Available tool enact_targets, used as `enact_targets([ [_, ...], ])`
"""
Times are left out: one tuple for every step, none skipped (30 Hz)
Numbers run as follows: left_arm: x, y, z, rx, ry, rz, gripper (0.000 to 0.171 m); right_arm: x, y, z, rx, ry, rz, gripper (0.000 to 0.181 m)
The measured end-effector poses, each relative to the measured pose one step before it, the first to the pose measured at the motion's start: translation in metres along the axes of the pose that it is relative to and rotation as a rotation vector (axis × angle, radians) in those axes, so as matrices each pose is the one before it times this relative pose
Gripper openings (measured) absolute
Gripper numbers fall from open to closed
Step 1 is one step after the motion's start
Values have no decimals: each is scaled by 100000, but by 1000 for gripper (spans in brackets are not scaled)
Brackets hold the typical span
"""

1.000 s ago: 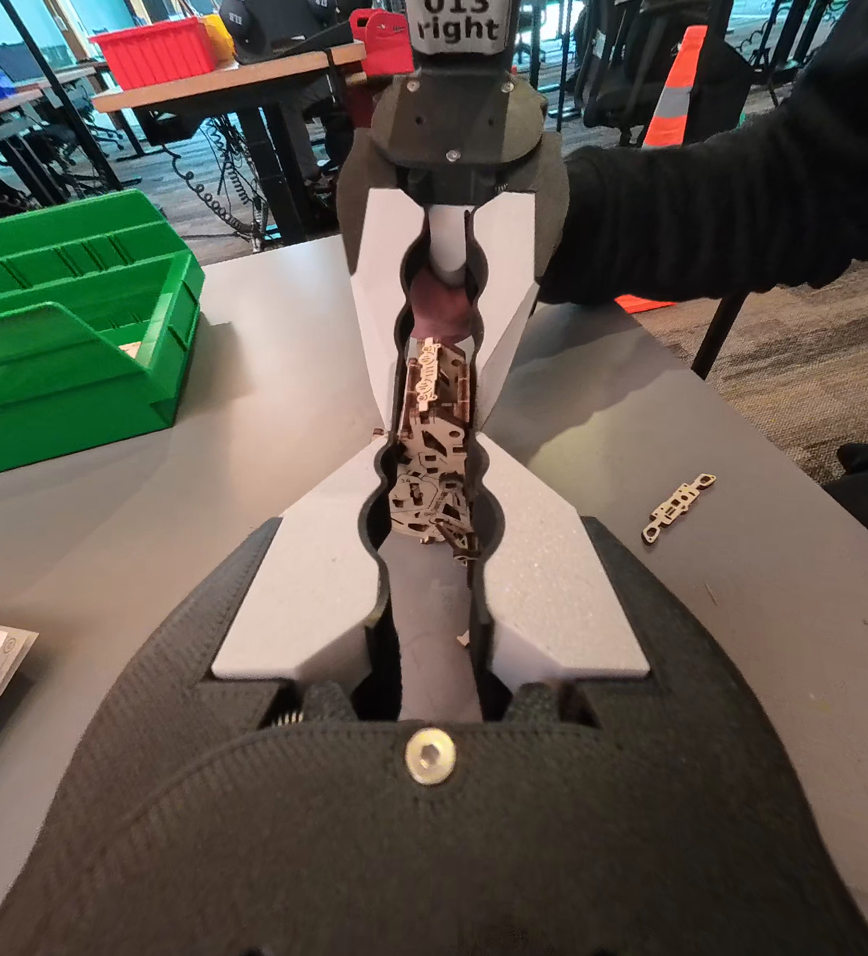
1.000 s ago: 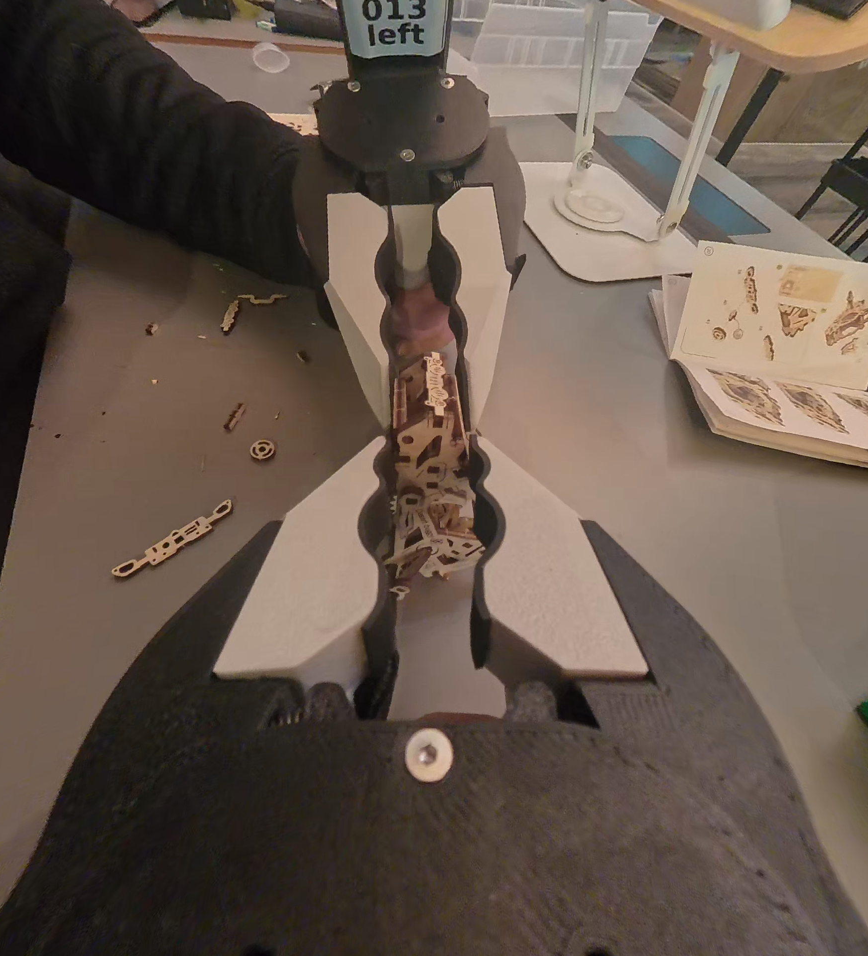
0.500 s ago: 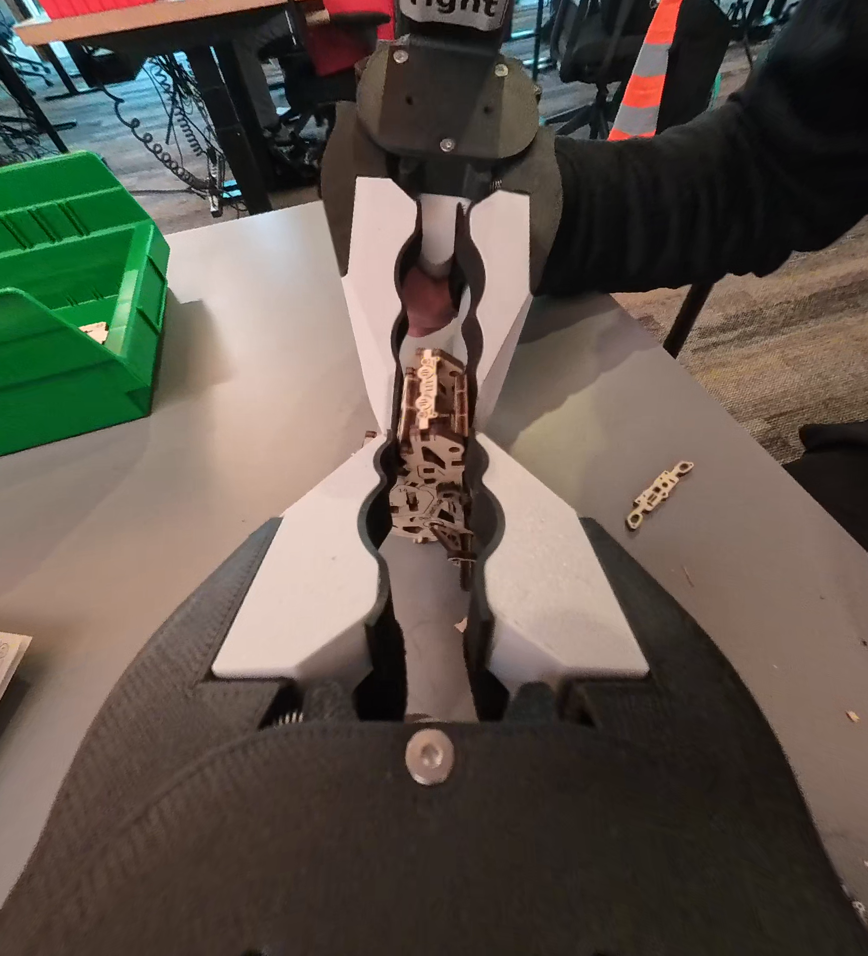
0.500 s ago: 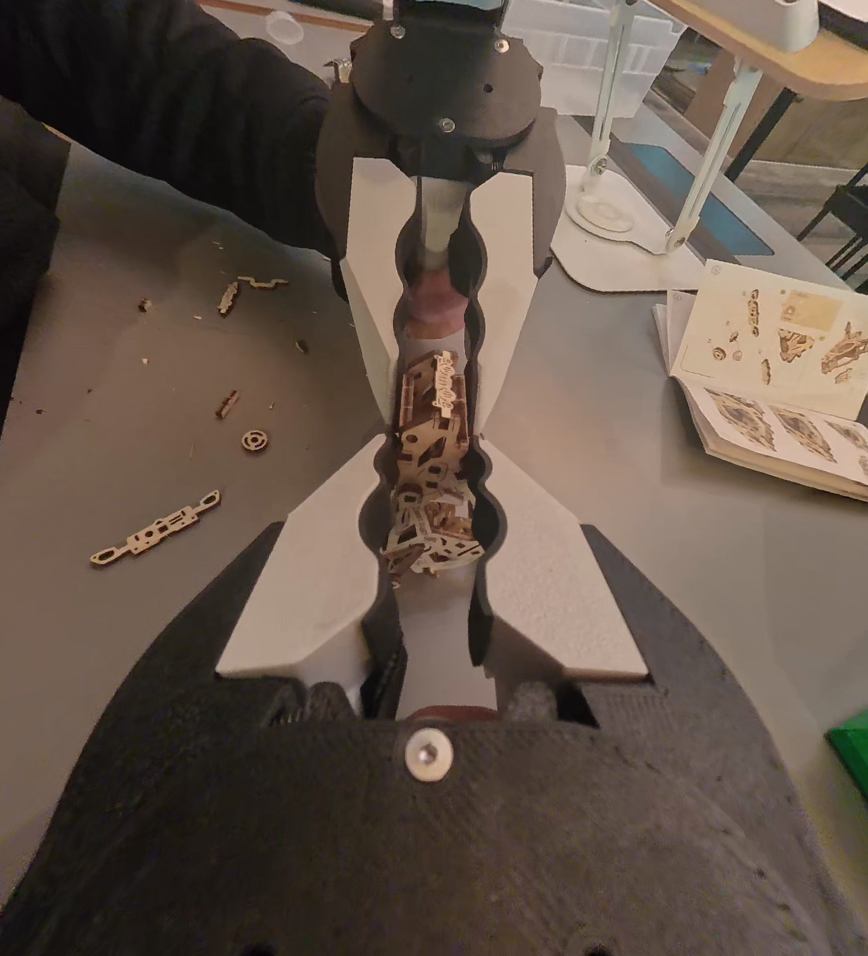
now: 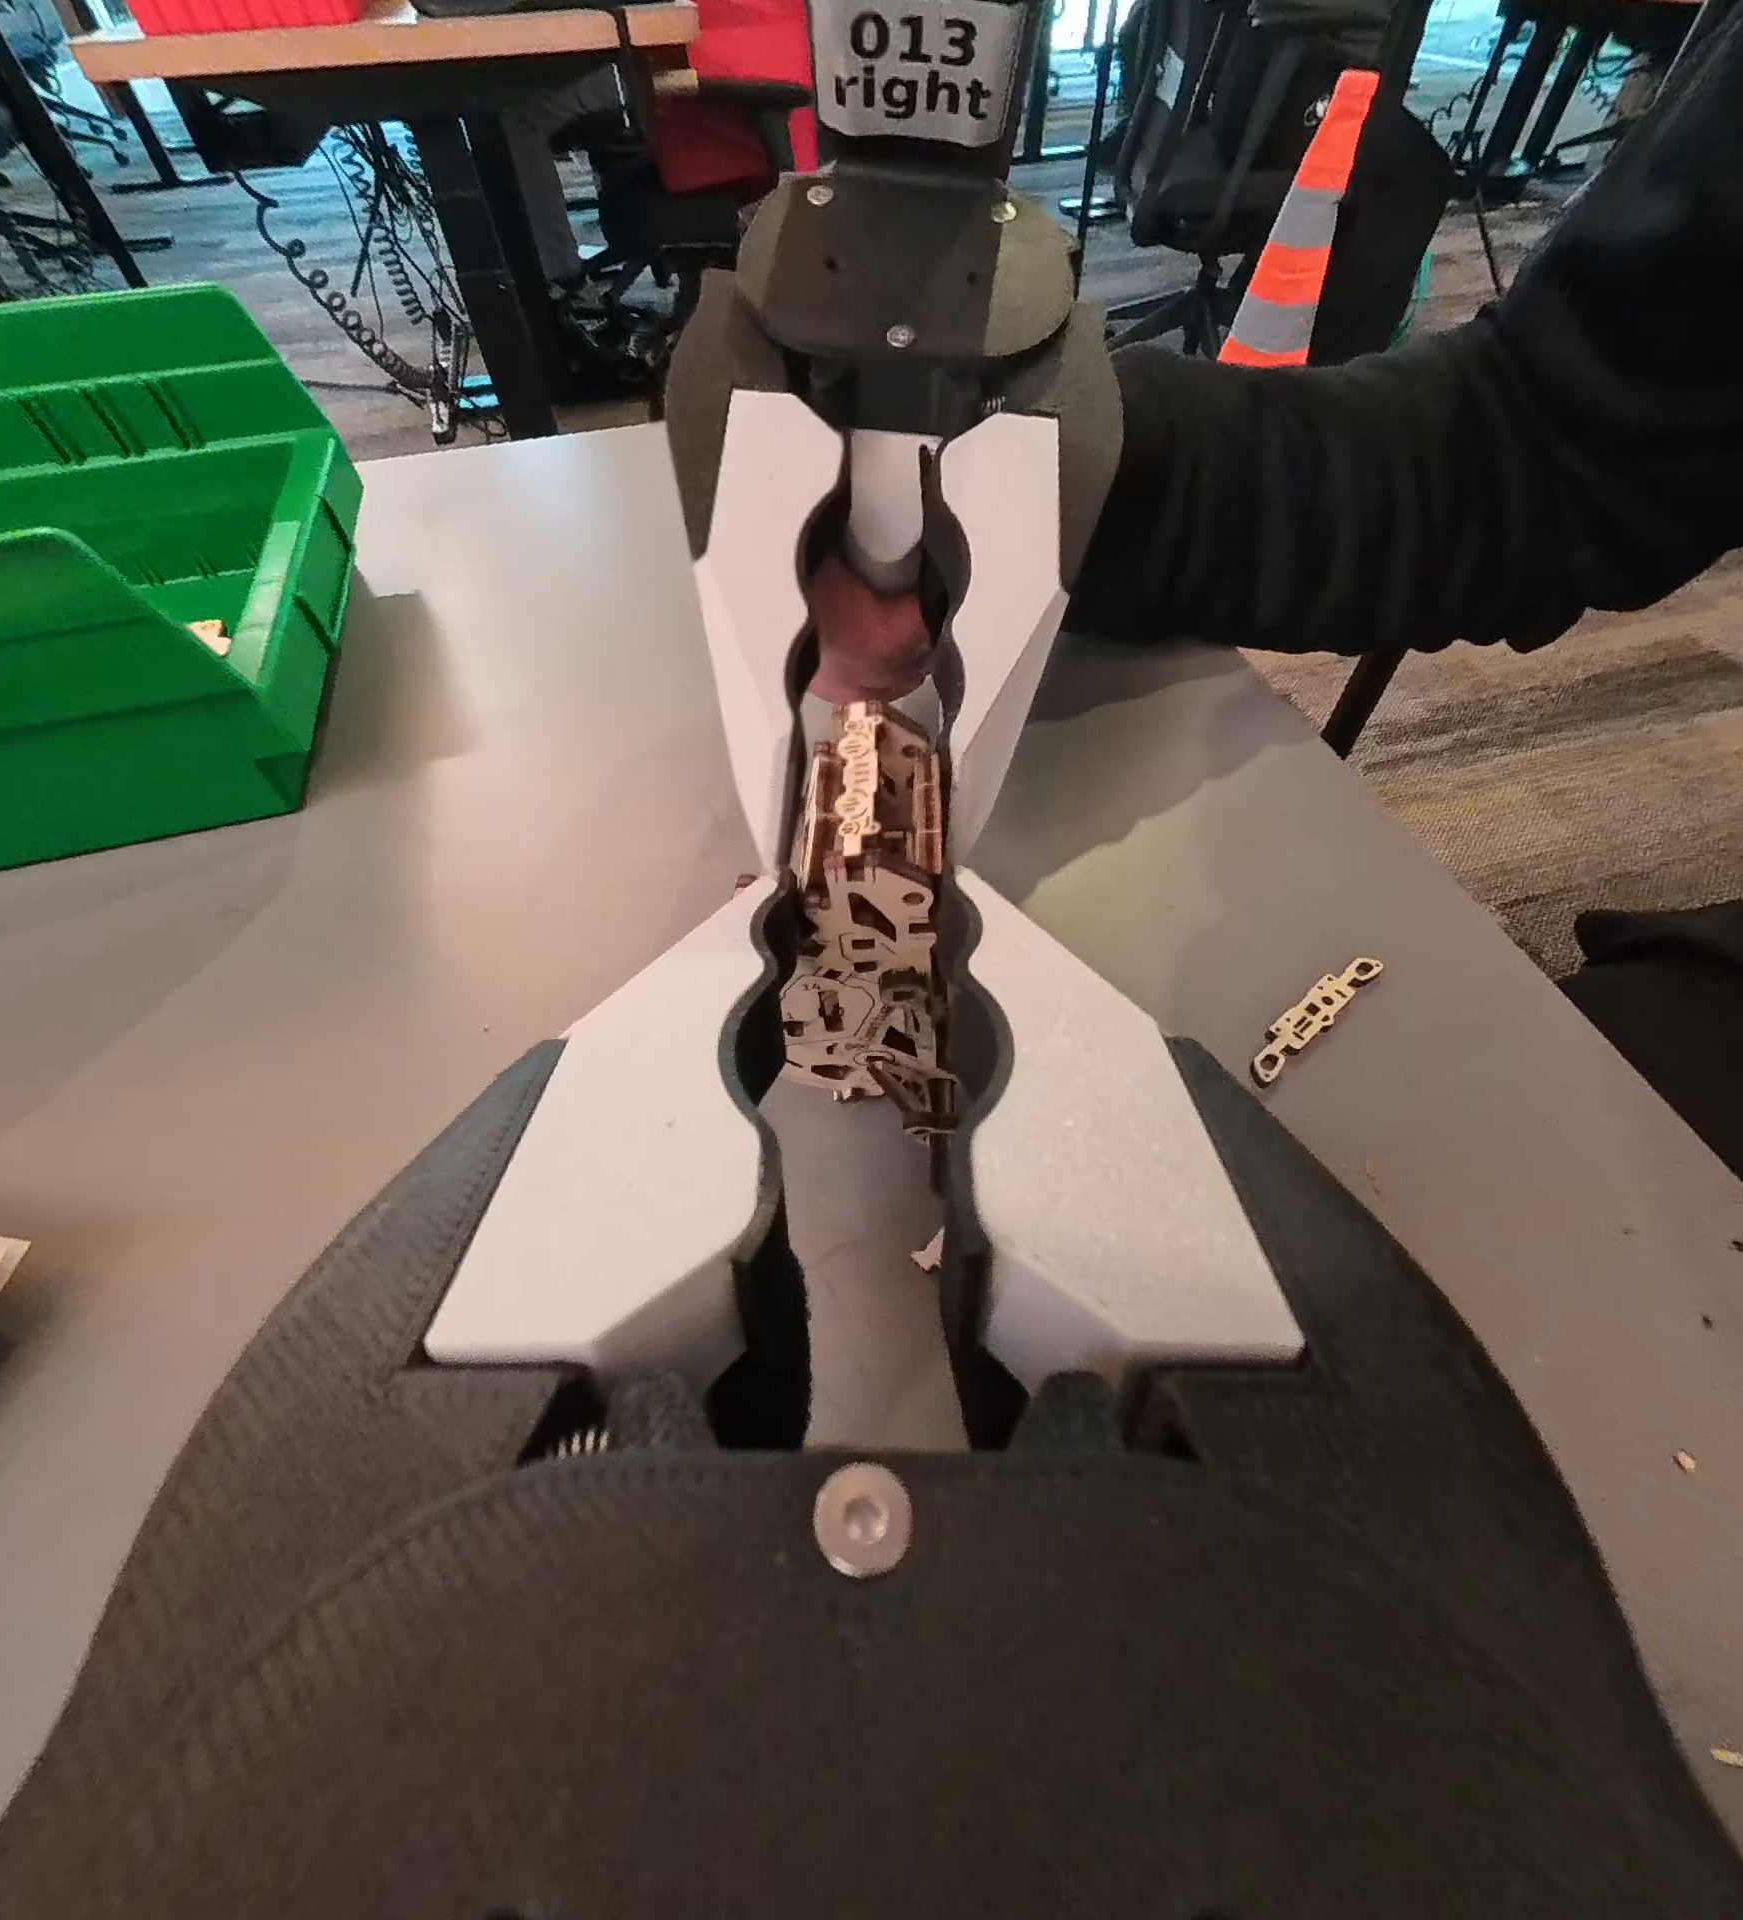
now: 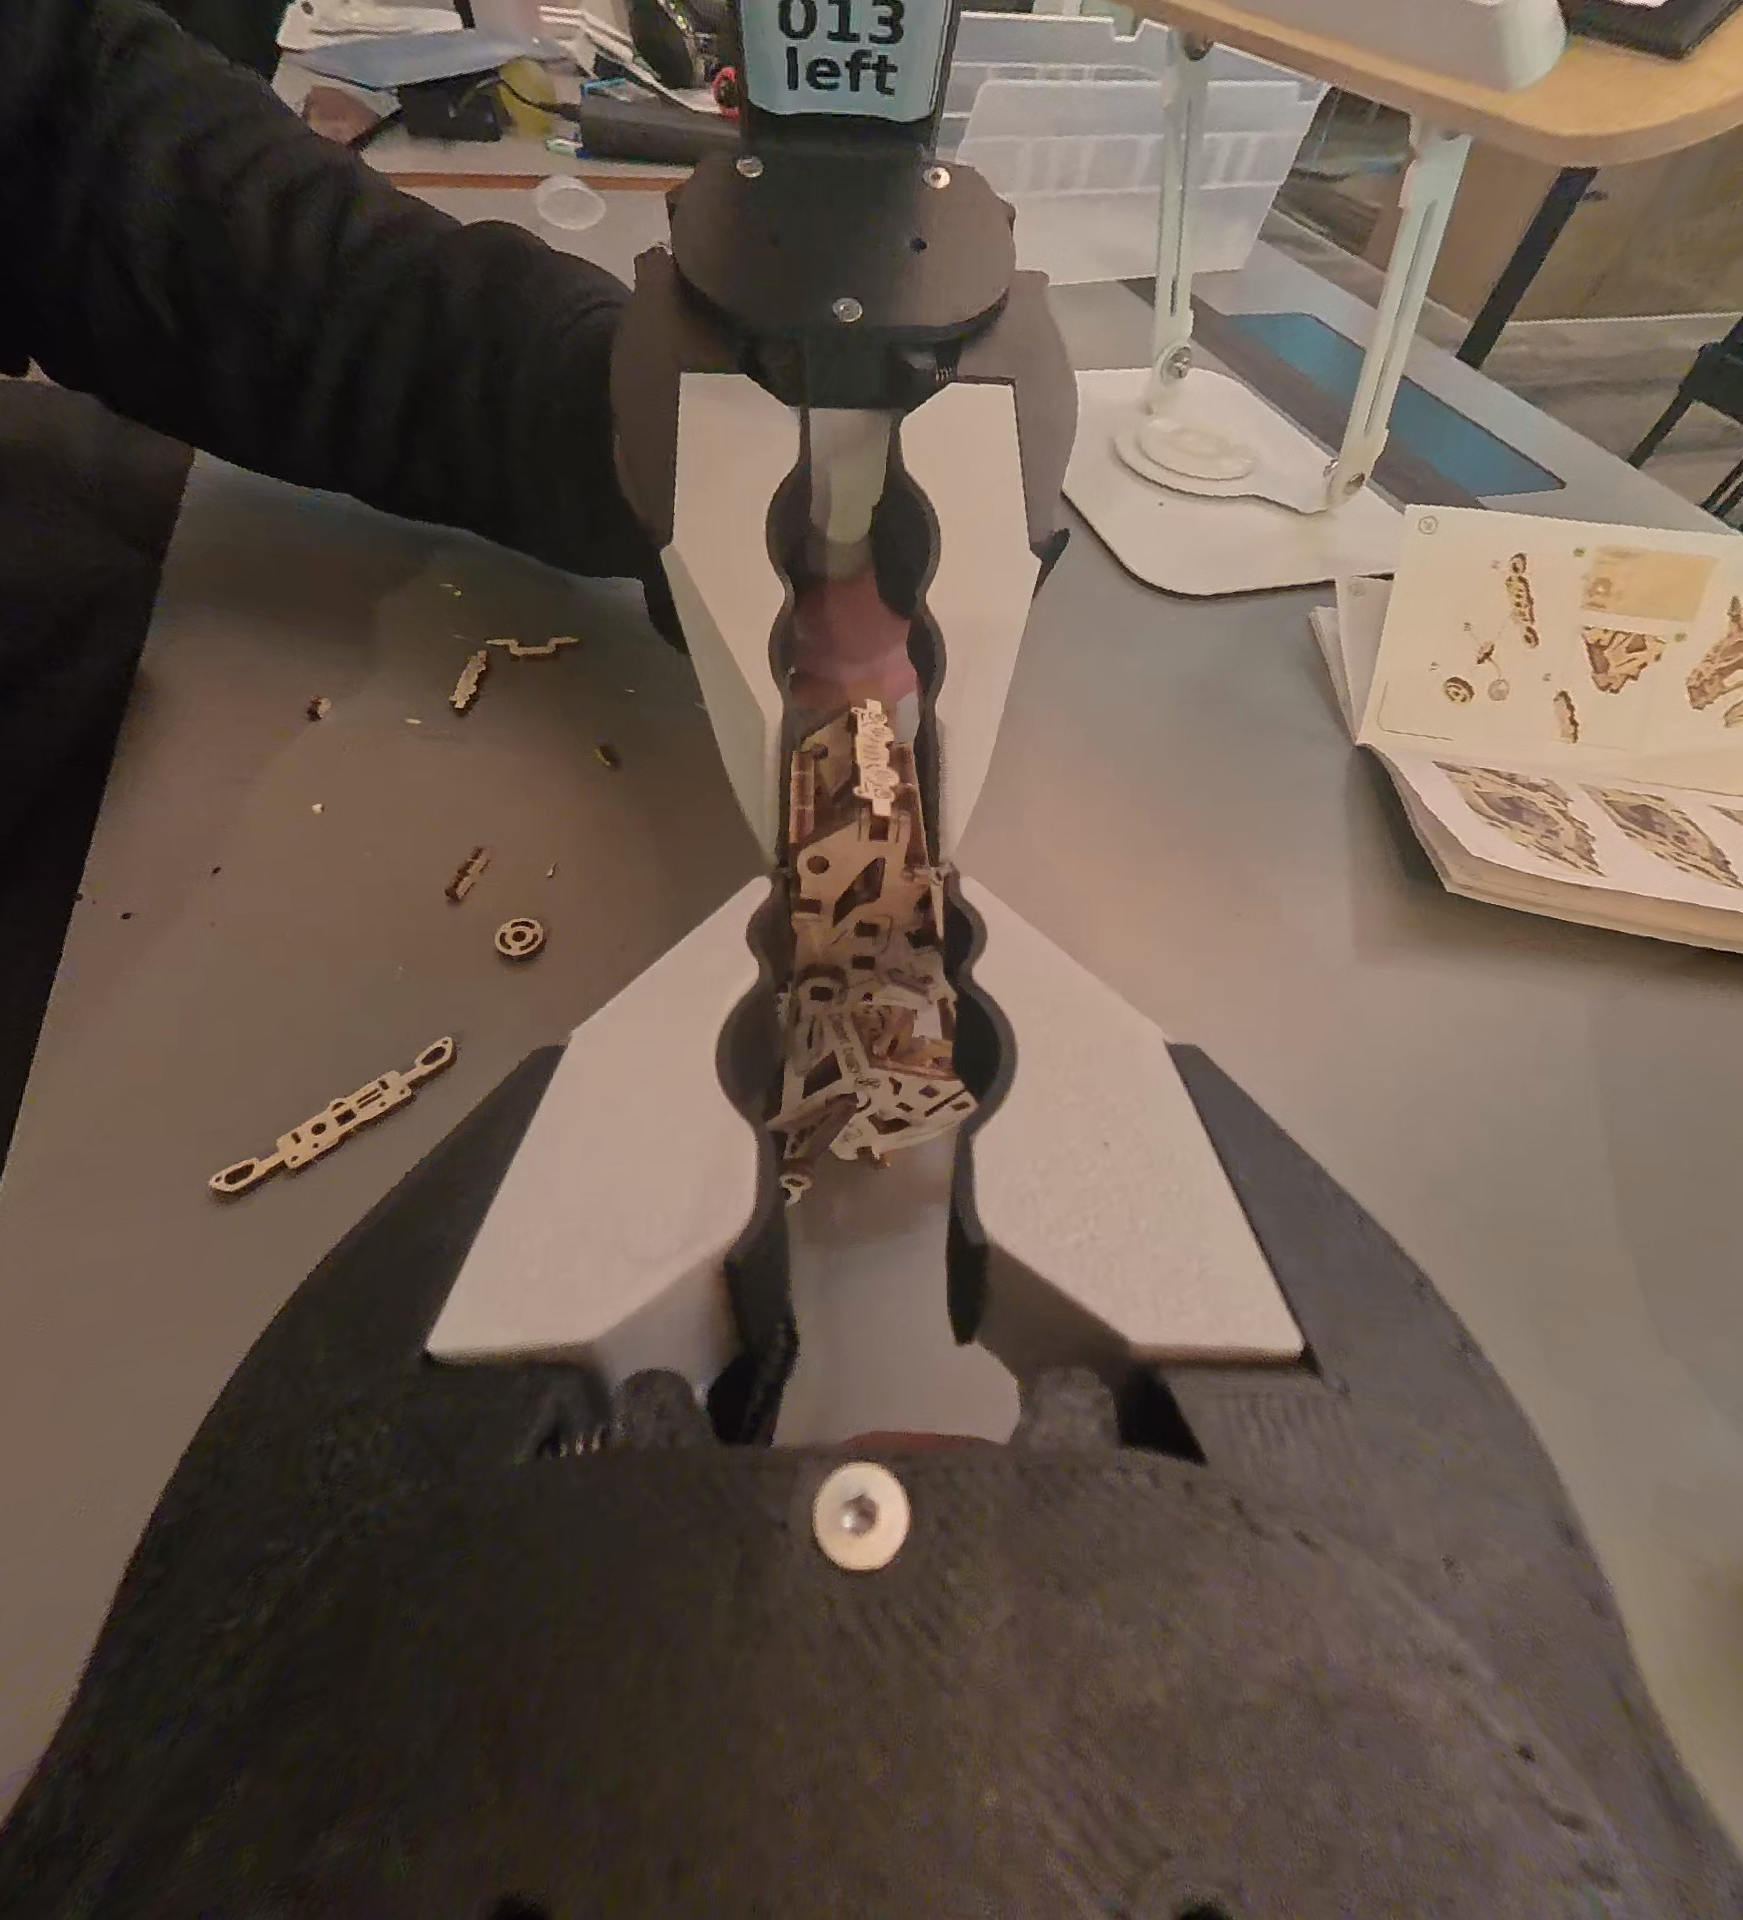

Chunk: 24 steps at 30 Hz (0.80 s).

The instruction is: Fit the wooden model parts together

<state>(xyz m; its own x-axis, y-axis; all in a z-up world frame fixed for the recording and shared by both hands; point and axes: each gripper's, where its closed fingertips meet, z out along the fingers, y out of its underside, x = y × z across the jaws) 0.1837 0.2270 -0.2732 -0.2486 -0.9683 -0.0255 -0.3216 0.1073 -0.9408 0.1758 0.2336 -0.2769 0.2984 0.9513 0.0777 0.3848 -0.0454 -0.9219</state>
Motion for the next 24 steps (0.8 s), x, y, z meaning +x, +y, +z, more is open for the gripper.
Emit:
enact_targets([
  [43,35,-68,247,-203,706,23,-74,92,21,-249,-864,848,26],
  [31,45,-57,391,-494,352,23,-68,-52,19,362,-179,-114,25],
  [7,52,-82,411,-632,64,23,-21,-76,77,-91,622,-546,25],
  [47,119,-144,-388,-649,573,23,-94,-85,129,-109,258,-173,26],
  [161,157,-133,-1350,-767,1939,24,-208,-101,99,146,-548,-89,26],
  [172,126,-142,-1358,-1085,1975,24,-162,-97,39,172,-351,244,26],
  [218,115,-147,-1011,-776,1504,24,25,-86,-31,380,774,828,32],
  [244,107,-182,-637,-756,1747,24,-56,-133,-125,1055,51,922,35],
  [235,66,-228,-582,-649,1228,24,-202,-107,-161,1200,-768,1026,35],
  [216,113,-278,-704,-805,1370,24,-165,-33,-157,765,-98,622,34],
  [179,143,-326,-620,-1073,1909,24,-129,70,-149,451,456,89,33],
  [110,124,-317,-229,-1180,898,24,-195,166,-36,195,-213,529,31],
  [96,75,-266,236,-858,-54,23,-311,187,105,-49,-1214,966,28],
  [99,54,-204,420,-733,496,24,-287,156,230,-176,-785,306,26],
  [132,48,-142,377,-525,717,24,-145,196,297,-928,167,-364,25],
  [99,183,-96,-662,-226,-85,24,-155,273,325,-1846,-37,-636,24],
  [36,136,-87,-426,-375,-422,24,-148,126,296,-1279,39,-669,21],
  [35,26,-111,61,41,-1004,26,-121,16,266,-611,82,-661,16],
  [-24,123,-64,-1029,-95,-964,30,-104,55,284,-745,7,-253,17],
  [-4,233,-41,-2116,-138,-2,35,-193,74,253,-802,-918,-248,12],
  [-90,209,-2,-2402,-814,-131,42,-290,-20,267,-325,-1603,-3,11],
  [-178,75,-27,-1778,-1374,-195,48,-105,-109,209,32,-393,-181,11],
  [-119,-106,-63,-1086,-927,-206,51,-74,-51,178,-393,-120,-649,11],
  [-81,-300,-92,-292,-713,-257,53,12,-63,174,-239,140,-98,11],
])
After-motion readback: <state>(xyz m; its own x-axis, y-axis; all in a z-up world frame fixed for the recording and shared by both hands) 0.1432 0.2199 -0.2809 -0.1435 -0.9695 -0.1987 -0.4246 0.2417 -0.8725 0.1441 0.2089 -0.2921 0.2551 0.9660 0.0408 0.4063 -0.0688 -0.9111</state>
